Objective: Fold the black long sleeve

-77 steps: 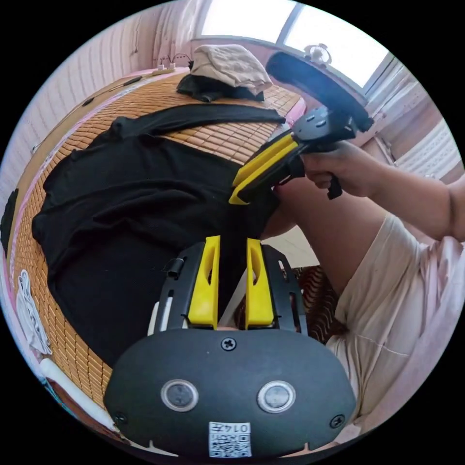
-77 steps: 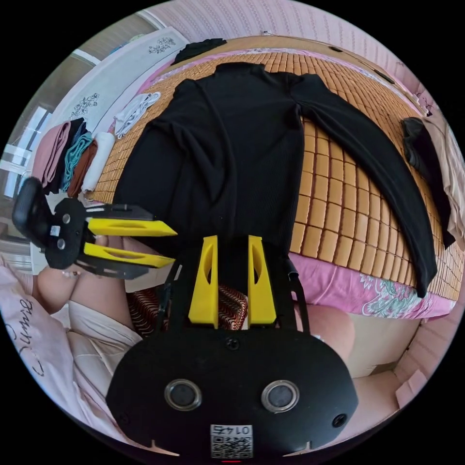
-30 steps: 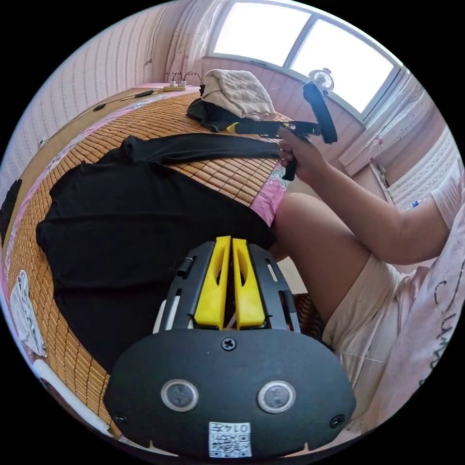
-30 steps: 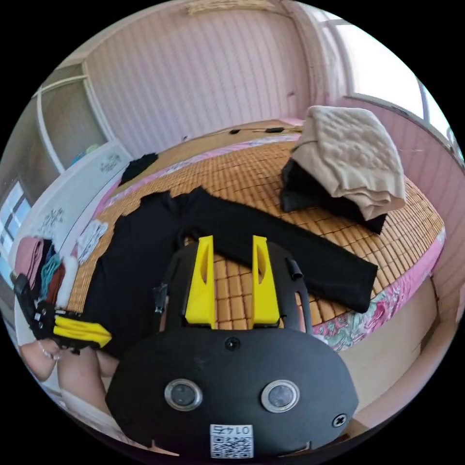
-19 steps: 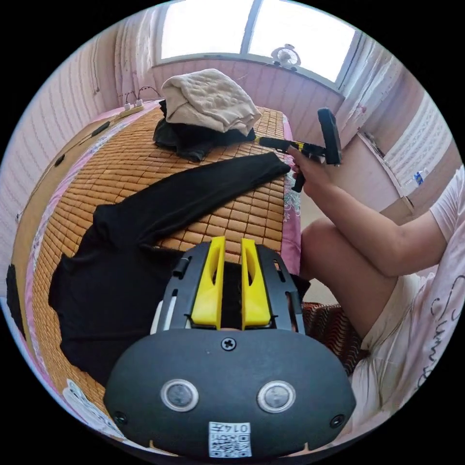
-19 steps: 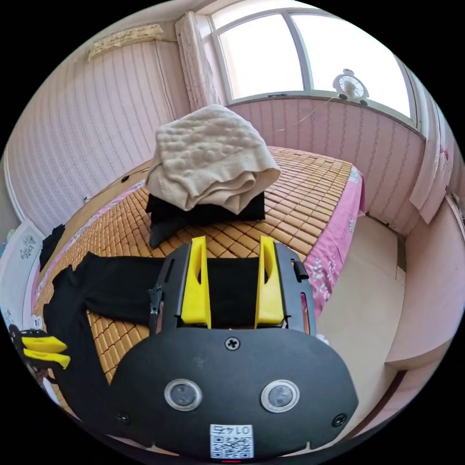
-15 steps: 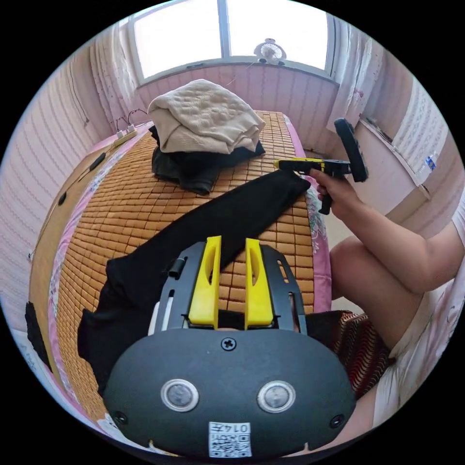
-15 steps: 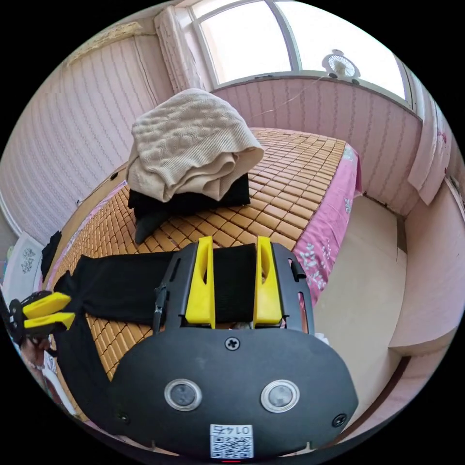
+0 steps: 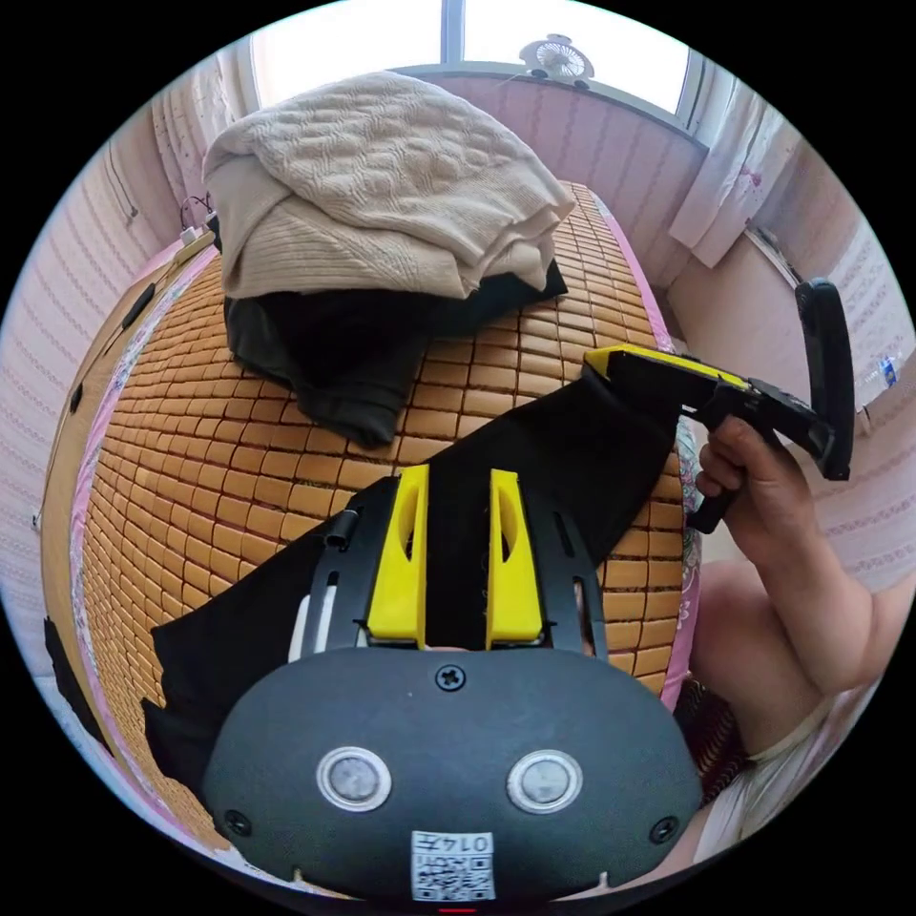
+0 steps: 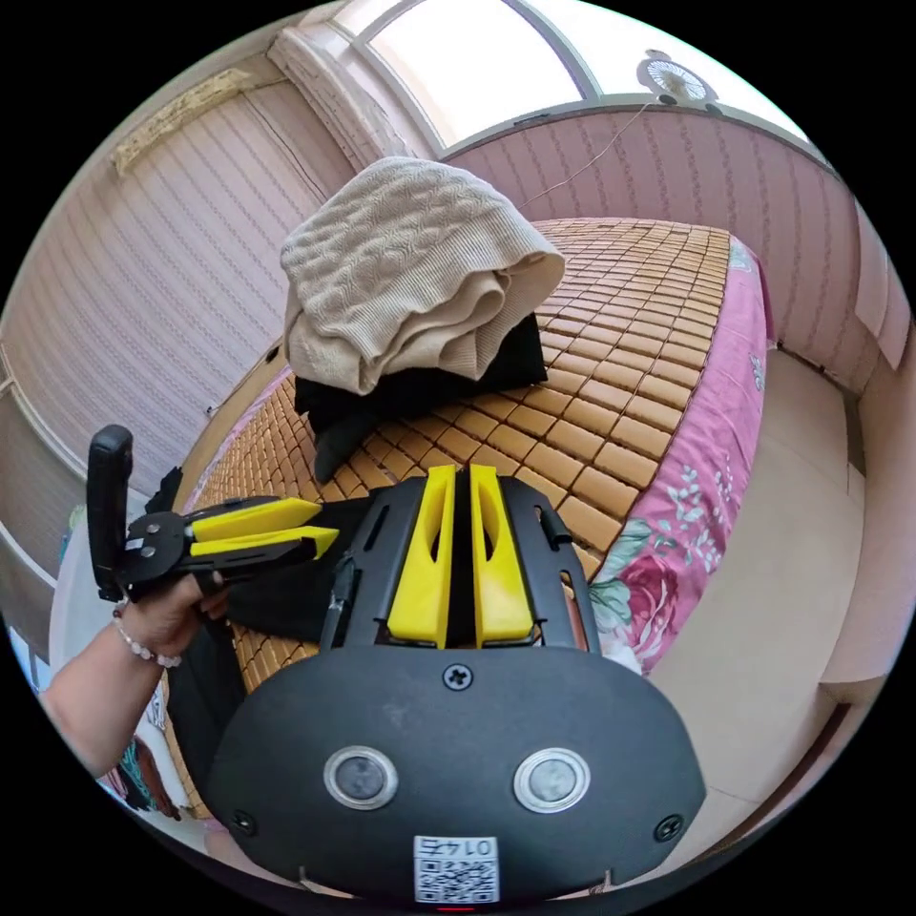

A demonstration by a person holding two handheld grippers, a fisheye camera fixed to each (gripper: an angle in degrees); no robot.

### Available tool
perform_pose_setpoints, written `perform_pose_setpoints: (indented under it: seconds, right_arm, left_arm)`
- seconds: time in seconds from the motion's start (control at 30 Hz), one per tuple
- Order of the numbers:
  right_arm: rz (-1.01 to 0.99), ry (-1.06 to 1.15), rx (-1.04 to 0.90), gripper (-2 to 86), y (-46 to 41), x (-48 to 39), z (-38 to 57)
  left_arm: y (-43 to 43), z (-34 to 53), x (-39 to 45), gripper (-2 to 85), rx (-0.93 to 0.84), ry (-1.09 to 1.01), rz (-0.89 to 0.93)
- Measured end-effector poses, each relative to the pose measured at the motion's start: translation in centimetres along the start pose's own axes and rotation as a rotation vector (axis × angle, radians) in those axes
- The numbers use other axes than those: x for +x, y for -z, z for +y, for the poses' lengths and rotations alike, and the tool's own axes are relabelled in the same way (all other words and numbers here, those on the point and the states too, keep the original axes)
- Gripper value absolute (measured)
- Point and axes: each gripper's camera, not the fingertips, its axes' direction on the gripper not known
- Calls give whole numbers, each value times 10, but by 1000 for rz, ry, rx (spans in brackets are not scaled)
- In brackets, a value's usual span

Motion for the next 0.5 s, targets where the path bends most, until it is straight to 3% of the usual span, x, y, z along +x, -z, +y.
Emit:
perform_pose_setpoints:
  seconds: [0.23, 0.33, 0.5]
  right_arm:
    - [-109, -16, 26, 16, 12, 16, 5]
    - [-309, 27, 114, 13, 27, 17, 9]
    - [-759, 162, 253, 12, 58, -5, 18]
  left_arm:
    - [12, 14, -8, -2, 19, 60, 72]
    - [27, 26, -13, -8, 20, 116, 111]
    - [100, 84, -28, -9, 180, 202, 75]
